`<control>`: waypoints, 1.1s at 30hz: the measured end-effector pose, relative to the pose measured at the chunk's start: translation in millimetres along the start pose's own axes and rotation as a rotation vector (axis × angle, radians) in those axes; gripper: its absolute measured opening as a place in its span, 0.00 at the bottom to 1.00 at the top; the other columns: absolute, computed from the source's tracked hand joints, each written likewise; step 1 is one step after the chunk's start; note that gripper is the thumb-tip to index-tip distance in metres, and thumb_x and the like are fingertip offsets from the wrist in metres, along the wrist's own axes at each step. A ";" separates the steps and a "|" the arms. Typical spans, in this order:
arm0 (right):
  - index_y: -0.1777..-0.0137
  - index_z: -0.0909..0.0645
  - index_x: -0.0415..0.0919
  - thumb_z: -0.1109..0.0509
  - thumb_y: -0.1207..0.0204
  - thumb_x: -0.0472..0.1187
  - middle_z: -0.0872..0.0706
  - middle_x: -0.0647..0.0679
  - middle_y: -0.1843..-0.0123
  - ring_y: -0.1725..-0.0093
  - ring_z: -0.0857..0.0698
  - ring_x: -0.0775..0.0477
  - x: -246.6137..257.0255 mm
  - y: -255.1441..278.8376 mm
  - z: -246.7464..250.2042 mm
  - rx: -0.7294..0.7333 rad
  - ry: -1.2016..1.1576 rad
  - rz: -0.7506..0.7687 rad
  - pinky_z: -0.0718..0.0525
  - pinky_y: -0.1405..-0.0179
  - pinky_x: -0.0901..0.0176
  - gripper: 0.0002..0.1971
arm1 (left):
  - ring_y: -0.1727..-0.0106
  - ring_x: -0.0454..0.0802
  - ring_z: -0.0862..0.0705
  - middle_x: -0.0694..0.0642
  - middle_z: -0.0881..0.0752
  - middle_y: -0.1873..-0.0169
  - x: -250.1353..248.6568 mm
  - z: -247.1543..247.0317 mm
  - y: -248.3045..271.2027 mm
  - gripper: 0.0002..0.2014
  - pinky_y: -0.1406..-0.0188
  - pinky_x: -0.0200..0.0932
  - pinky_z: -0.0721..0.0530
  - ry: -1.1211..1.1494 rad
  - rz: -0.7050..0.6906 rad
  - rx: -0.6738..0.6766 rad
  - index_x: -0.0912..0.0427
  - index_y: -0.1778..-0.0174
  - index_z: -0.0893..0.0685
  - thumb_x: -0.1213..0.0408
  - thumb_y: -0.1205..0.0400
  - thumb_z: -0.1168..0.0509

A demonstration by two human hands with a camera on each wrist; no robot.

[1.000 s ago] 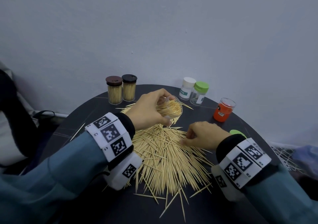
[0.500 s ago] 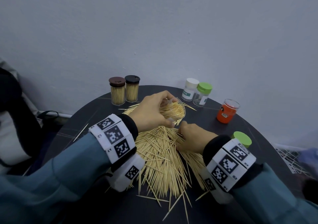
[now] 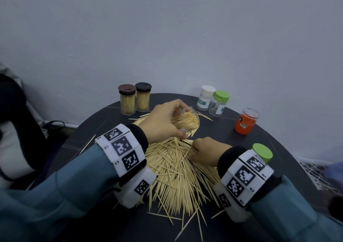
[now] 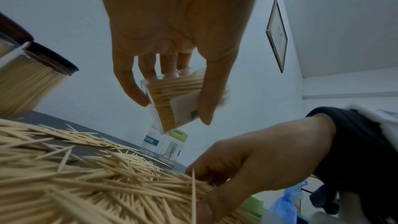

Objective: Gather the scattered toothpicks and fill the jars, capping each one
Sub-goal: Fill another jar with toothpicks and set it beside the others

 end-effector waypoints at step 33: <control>0.60 0.33 0.41 0.53 0.15 0.30 0.27 0.54 0.77 0.79 0.28 0.58 -28.8 -9.7 57.2 -0.197 -1.642 0.312 0.28 0.79 0.70 0.14 | 0.61 0.44 0.24 0.47 0.25 0.62 16.0 -18.9 4.0 0.21 0.55 0.50 0.18 0.129 0.197 0.146 0.52 0.53 0.34 0.55 0.26 0.26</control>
Point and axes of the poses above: each hand's wrist, its own y-axis away from the middle knuckle, its own z-axis out of the back of the hand, x = y × z, the point moved 9 cm from there along -y, towards the middle knuckle
